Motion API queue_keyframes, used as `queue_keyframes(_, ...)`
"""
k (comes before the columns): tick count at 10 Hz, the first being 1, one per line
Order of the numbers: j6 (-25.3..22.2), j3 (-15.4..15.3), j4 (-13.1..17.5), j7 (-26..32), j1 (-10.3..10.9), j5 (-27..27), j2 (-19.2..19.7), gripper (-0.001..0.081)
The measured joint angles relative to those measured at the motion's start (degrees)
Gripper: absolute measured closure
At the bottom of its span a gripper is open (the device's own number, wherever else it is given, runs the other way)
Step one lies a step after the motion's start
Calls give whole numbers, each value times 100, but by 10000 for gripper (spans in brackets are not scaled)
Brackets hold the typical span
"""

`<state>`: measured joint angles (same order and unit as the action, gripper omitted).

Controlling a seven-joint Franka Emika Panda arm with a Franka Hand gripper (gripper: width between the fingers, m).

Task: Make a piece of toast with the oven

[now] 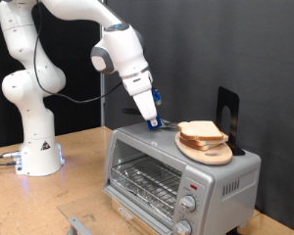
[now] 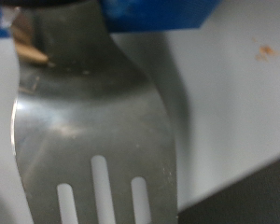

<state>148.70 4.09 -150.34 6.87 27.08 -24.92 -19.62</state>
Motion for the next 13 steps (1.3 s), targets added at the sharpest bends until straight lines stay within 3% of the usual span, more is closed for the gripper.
queue_keyframes(2, -406, 72, 71, 2, -19, -21, -298, 372)
queue_keyframes(4, -2009, 264, 460, 2, -108, 194, -463, 372)
queue_keyframes(6, -1163, 186, 251, -71, -104, 3, -462, 372)
queue_keyframes(8, -276, 201, -52, -95, -91, -586, -612, 372)
queue_keyframes(11, 89, 409, -485, -107, -255, -881, -1109, 373)
queue_keyframes(13, 131, 495, -725, -220, -624, -840, -1376, 373)
